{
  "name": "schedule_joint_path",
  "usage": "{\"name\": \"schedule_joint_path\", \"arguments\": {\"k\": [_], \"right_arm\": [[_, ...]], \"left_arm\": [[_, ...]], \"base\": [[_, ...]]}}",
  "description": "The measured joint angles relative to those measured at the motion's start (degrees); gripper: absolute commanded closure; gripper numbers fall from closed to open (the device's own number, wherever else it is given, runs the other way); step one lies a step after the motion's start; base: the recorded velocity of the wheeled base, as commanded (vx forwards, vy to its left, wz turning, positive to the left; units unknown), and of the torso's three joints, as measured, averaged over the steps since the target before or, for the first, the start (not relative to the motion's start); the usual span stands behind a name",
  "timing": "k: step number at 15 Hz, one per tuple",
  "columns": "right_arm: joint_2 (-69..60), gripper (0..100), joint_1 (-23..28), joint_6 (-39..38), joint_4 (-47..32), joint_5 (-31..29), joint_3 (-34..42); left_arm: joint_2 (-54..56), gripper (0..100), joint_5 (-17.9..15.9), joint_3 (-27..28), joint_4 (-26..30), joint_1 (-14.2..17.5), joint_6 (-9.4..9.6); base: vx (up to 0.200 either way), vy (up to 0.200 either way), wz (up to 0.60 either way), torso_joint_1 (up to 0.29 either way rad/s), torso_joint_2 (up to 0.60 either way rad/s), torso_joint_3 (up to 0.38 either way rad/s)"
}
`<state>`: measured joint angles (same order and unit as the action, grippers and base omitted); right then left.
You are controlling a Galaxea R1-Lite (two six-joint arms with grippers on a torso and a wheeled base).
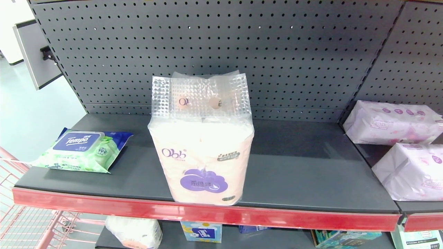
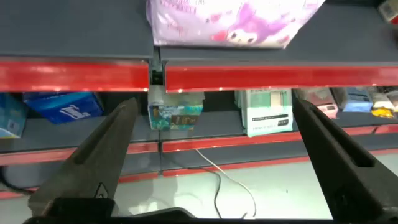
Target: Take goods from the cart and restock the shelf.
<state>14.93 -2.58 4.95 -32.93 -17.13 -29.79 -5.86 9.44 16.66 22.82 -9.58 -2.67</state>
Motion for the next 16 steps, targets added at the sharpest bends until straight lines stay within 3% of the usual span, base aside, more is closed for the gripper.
{"name": "schedule_joint_path", "arguments": {"k": [1, 3, 5, 7, 10, 16], "right_arm": [[-2.6, 0, 0.1, 0.0, -0.1, -0.1, 2.0], [-7.9, 0, 0.8, 0.1, -0.3, -0.2, 6.1], [-11.9, 0, 1.9, -0.5, 0.3, -0.1, 10.5], [-13.8, 0, 2.3, -0.7, 2.9, 2.2, 12.9], [-14.7, 0, 2.4, -0.8, 4.6, 3.3, 14.7], [-15.0, 0, 2.4, -3.6, 10.0, 2.2, 17.2]], "left_arm": [[-0.1, 0, 0.6, 0.3, 1.3, 1.4, 0.0], [-0.4, 0, 1.0, 1.4, 4.0, 7.1, 0.13], [0.1, 0, -1.4, 1.6, 4.7, 10.4, 0.18], [2.8, 0, -7.1, -1.1, 0.8, 10.3, 0.84], [4.9, 0, -10.0, -8.4, -13.4, 9.8, 1.45], [5.7, 0, -9.8, -12.0, -15.8, 9.7, 1.3]], "base": [[0.0, 0.0, 0.0, 0.0, 0.0, 0.0], [0.0, 0.0, 0.0, 0.0, 0.0, 0.0], [0.0, 0.0, 0.0, 0.0, 0.0, 0.0], [0.0, 0.0, 0.0, 0.0, 0.0, 0.0], [0.0, 0.0, 0.0, 0.0, 0.0, 0.0], [0.0, 0.0, 0.0, 0.0, 0.0, 0.0]]}}
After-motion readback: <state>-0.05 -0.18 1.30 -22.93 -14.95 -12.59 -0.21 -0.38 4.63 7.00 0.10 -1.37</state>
